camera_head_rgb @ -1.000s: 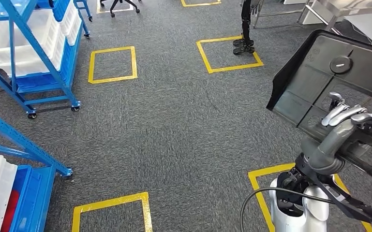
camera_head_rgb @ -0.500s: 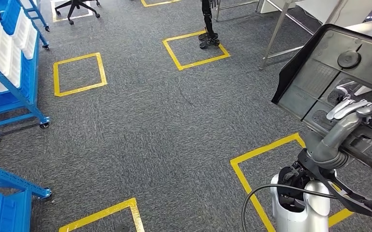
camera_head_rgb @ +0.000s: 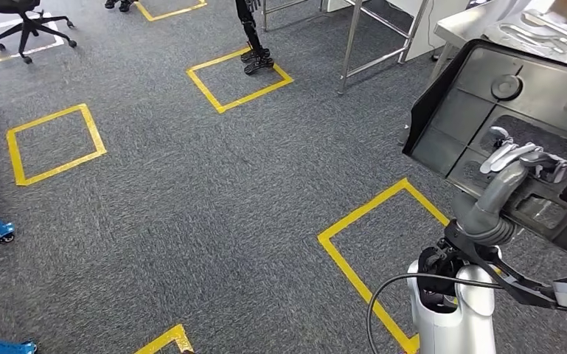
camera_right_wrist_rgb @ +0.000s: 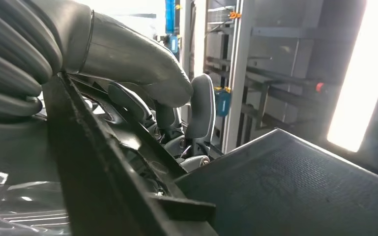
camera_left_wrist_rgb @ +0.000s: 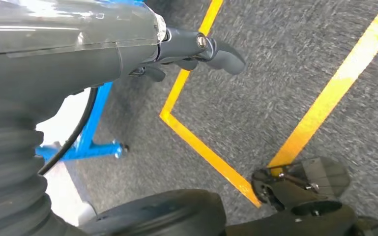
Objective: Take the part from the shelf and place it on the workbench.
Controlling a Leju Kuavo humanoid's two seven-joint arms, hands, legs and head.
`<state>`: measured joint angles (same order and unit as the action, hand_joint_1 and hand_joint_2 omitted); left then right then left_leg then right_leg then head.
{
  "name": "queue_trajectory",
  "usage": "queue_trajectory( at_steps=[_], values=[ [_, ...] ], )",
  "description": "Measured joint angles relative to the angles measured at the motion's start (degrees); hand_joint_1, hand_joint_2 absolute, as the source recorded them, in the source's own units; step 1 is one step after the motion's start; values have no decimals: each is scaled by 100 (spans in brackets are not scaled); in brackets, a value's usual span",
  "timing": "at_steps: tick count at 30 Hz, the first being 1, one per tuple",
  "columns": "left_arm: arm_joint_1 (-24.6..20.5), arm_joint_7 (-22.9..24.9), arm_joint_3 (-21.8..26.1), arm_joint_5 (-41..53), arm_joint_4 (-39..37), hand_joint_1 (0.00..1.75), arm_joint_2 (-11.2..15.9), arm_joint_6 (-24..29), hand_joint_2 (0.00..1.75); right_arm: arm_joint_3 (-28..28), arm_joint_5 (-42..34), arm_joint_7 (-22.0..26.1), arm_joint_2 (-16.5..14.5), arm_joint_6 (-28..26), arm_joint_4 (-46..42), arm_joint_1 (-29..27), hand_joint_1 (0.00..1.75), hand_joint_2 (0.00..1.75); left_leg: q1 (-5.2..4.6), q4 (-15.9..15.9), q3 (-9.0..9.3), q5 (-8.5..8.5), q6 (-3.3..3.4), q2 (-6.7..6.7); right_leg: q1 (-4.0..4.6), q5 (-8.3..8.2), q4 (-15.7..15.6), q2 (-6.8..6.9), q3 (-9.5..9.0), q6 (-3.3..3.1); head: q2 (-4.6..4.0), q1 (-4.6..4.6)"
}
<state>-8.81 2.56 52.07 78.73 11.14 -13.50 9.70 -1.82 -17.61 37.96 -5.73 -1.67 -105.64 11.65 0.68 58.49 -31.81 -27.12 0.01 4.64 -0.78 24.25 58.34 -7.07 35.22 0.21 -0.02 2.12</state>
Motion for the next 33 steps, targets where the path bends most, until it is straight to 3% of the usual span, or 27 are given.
queue_trajectory(
  at_steps=[2, 3, 4, 6, 8, 9, 10, 11, 13, 15, 17, 18, 19, 21, 22, 24, 25, 27, 29, 31, 33],
  values=[
    [-10, 9, 0, 20, -1, 0, -11, -17, 175, -10, -9, 1, 1, -16, 26, 0, 175, 175, -6, -48, 24, 22, 57, -108, -25, -27, -12, -100, 31, 83, 0, 0],
    [-17, 12, 0, 36, -1, 0, -18, -30, 175, -10, -11, 2, 2, -25, 27, -1, 175, 175, -3, -82, 43, 43, 99, -183, -17, 2, 27, -27, 54, 112, 0, -1],
    [-18, 15, -1, 57, -1, 0, -23, -42, 175, -10, -11, 2, 3, -37, 24, 3, 175, 175, 4, -119, 60, 63, 135, -265, -7, 83, 150, 113, 117, 134, 0, -1],
    [-5, 21, -2, 98, 1, 0, -16, -65, 175, -10, 0, 2, 4, -74, 17, -7, 175, 175, -7, -158, 75, 76, 182, -434, 8, 400, 746, 495, 410, 168, 0, -2],
    [15, 32, -5, 128, 1, 0, 6, -82, 175, -10, 8, 2, 4, -102, 15, -60, 175, 175, -26, -154, 71, 62, 192, -603, -11, 651, 1416, 650, 750, 200, 0, -2],
    [23, 36, -8, 142, 1, 0, 14, -87, 175, -8, 8, 3, 4, -107, 13, -93, 175, 175, -30, -152, 73, 51, 190, -686, -17, 639, 1525, 677, 808, 209, 0, -2],
    [27, 39, -12, 155, 1, 0, 21, -94, 175, -6, 11, 3, 4, -109, 8, -122, 175, 175, -32, -150, 81, 37, 185, -767, -19, 528, 1411, 705, 749, 212, 0, -2],
    [26, 39, -16, 168, 1, 0, 24, -98, 175, -4, 15, 3, 4, -111, 1, -145, 175, 175, -33, -148, 95, 21, 174, -843, -16, 343, 1091, 768, 578, 206, 0, -2],
    [16, 37, -23, 185, 1, 0, 26, -108, 175, -1, 24, 4, 4, -114, -23, -167, 175, 175, -57, -142, 135, -21, 132, -970, 26, 56, 314, 1038, 162, 154, 0, -2],
    [4, 35, -27, 203, 1, 0, 27, -123, 175, 1, 27, 5, 3, -115, -51, -182, 175, 175, -90, -137, 171, -64, 72, -1081, 79, 5, -21, 1165, -7, 69, 0, -2],
    [-14, 36, -32, 218, 1, 0, 23, -139, 175, 8, 29, 5, 5, -117, -74, -212, 175, 175, -100, -143, 212, -100, 14, -1198, 88, 9, -35, 1015, -2, -5, 0, -1],
    [-24, 37, -35, 220, 1, 0, 21, -144, 175, 13, 30, 6, 5, -117, -89, -226, 175, 175, -90, -111, 222, -142, -16, -1163, 75, 1, -52, 936, -11, -37, 0, -1],
    [-30, 38, -39, 224, 1, 0, 20, -147, 175, 17, 31, 7, 6, -117, -103, -232, 175, 175, -76, 2, 194, -226, -38, -1041, 57, -9, -68, 865, -22, -69, 0, -1],
    [-40, 35, -41, 219, 1, 0, 22, -152, 175, 22, 32, 7, 3, -116, -122, -241, 175, 175, -42, 582, -48, -551, -70, -702, 34, -18, -86, 730, -35, -120, 0, 0],
    [-50, 33, -42, 215, 1, 0, 22, -155, 175, 22, 32, 7, 3, -115, -122, -246, 175, 175, -35, 996, -240, -738, -79, -601, 35, -16, -84, 661, -34, -134, 0, 0],
    [-75, 26, -41, 198, 1, 0, 23, -164, 175, 22, 32, 7, 2, -115, -113, -258, 175, 175, -34, 1566, -520, -903, -88, -546, 44, -12, -75, 498, -38, -142, 0, 0],
    [-80, 21, -41, 192, 1, 0, 23, -167, 175, 22, 32, 7, 2, -115, -107, -259, 175, 175, -34, 1558, -530, -819, -81, -535, 49, -11, -67, 412, -43, -143, 0, 0],
    [-66, 12, -40, 184, 1, 0, 24, -169, 175, 22, 32, 7, 2, -115, -100, -257, 175, 175, -34, 918, -276, -381, -35, -441, 54, -7, -40, 229, -50, -137, 0, 0],
    [-45, -4, -40, 175, 0, 0, 30, -169, 175, 21, 31, 7, 3, -113, -93, -241, 175, 175, -22, 196, 12, -89, 10, -155, 45, -14, -14, 71, -25, -100, 1, -1],
    [-41, -22, -40, 166, -1, 0, 31, -169, 175, 15, 27, 7, 3, -110, -80, -223, 175, 175, -28, -47, 107, -78, 32, 6, 6, -47, -12, -60, 31, -19, 1, 0],
    [-54, -28, -40, 171, -2, 0, 18, -166, 175, 11, 23, 8, 5, -110, -71, -224, 175, 175, -29, -105, 135, -40, 73, -100, -17, -80, -26, -159, 66, 63, 0, 1]
  ],
)
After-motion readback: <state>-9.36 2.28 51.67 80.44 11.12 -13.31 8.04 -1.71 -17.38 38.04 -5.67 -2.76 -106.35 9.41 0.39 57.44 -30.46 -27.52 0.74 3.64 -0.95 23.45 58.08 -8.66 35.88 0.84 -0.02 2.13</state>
